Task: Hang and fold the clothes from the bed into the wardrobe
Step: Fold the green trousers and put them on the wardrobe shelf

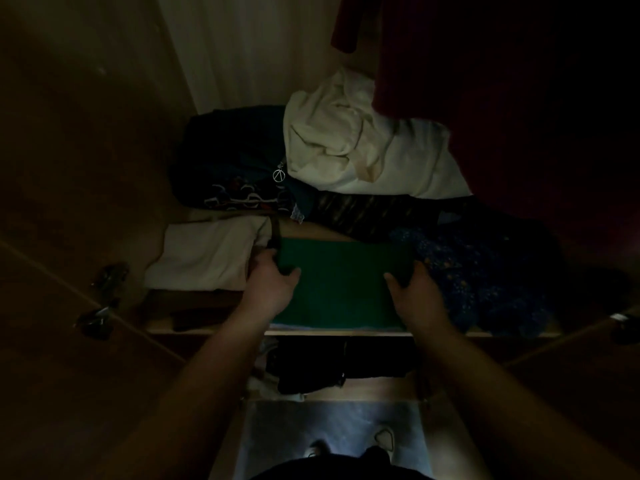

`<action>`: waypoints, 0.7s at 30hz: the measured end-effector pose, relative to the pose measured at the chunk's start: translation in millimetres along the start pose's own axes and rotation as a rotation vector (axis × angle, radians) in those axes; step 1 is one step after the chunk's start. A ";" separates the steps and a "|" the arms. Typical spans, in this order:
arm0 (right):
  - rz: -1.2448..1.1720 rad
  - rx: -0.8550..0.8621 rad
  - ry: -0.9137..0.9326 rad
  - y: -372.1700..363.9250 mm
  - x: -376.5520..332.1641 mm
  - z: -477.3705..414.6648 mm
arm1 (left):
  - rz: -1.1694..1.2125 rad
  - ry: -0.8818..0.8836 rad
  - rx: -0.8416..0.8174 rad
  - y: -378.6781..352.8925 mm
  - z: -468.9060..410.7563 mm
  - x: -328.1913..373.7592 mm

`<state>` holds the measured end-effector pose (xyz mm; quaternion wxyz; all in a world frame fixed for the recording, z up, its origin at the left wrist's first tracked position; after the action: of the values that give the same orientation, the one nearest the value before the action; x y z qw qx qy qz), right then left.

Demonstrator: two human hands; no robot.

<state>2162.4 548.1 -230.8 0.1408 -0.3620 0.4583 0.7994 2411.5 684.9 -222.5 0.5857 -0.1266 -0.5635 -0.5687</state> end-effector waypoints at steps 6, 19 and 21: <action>0.451 0.261 0.467 4.7 -53.4 38.5 | -0.607 -0.399 0.173 -9.2 35.7 33.1; 0.674 -0.101 0.218 -65.6 -27.7 -12.4 | -0.920 -0.259 -0.072 -71.7 -9.9 -4.3; 0.662 -0.128 0.211 -64.3 -26.8 -13.2 | -0.924 -0.246 -0.082 -72.0 -10.5 -4.8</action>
<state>2222.9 574.7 -256.6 -0.1974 -0.2826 0.5117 0.7870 2360.1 656.1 -265.3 0.1952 0.0477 -0.6028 -0.7722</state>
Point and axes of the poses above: each hand's wrist, its own z-axis away from the middle knuckle, its own y-axis out of the back of the hand, x = y × z, the point moved 7 cm from there along -z, towards the middle knuckle, and after that the axes turned 15 degrees about -x, right-handed, at the moved point
